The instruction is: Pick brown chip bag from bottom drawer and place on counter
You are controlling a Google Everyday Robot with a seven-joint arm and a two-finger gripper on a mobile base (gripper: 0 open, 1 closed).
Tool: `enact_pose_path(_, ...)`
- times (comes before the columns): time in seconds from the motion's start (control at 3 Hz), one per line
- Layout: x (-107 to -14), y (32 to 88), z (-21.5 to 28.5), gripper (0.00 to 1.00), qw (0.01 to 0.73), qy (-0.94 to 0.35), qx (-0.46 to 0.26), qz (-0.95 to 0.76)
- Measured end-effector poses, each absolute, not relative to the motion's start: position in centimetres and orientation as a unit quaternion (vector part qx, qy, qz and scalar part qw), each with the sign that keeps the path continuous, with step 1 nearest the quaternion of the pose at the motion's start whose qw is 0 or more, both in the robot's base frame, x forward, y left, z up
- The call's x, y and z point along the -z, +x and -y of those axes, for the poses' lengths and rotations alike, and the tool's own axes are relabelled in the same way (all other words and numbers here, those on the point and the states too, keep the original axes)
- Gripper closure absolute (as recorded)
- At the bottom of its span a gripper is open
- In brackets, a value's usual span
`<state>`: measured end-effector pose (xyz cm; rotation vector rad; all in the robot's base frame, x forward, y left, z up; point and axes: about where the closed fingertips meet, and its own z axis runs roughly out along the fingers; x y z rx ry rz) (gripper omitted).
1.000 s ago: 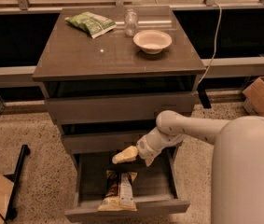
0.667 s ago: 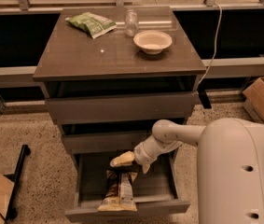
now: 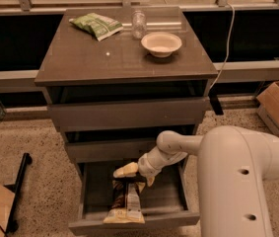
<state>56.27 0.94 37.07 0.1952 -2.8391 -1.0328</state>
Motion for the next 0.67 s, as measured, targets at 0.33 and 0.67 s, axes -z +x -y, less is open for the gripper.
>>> enact_pose_path(0.33,-33.1,58.0,-2.5,0.00,0.059,0.036,0.352,0.933)
enact_pose_path(0.67,-28.1,58.8,-3.5,0.00,0.080,0.005,0.358,0.930)
